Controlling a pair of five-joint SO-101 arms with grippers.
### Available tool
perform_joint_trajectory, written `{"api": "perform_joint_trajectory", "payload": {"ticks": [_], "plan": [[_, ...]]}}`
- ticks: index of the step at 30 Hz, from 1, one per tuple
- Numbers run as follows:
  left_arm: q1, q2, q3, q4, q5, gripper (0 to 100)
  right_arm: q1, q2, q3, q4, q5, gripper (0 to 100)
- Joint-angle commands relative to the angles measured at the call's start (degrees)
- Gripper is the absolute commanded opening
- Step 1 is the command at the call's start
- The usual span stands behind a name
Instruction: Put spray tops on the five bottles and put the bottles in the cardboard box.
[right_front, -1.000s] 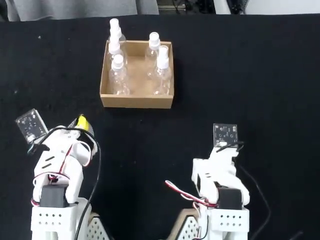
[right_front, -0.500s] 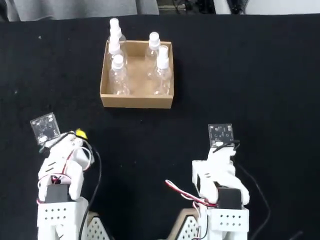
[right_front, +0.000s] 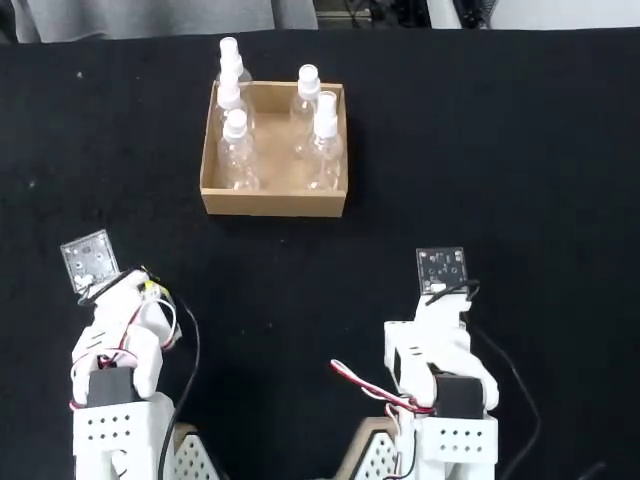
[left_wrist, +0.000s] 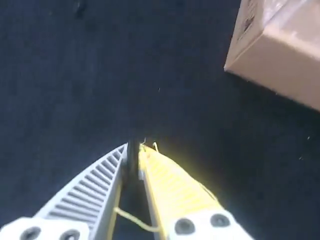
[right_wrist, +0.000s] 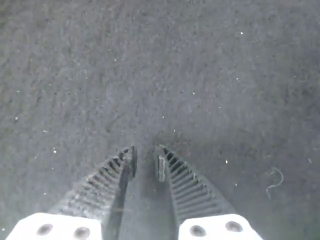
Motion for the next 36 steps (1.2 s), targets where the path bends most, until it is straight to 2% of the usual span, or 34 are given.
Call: {"api": "perform_joint_trajectory", "payload": {"ticks": [1,9,14,36], "plan": [[-1.1,0.09,1.45,4.92,-0.44,3,0.97,-5.41,-0.22,0.44,0.0,3.5],[-1.27,0.09,1.45,6.59,-0.26,3,0.97,-5.41,-0.22,0.44,0.09,3.5],[-1.45,-0.44,1.45,13.27,-0.09,3,0.97,-5.41,-0.22,0.44,0.18,3.5],[-1.45,-0.53,1.45,13.27,0.0,3,0.97,-5.41,-0.22,0.44,0.18,3.5]]}}
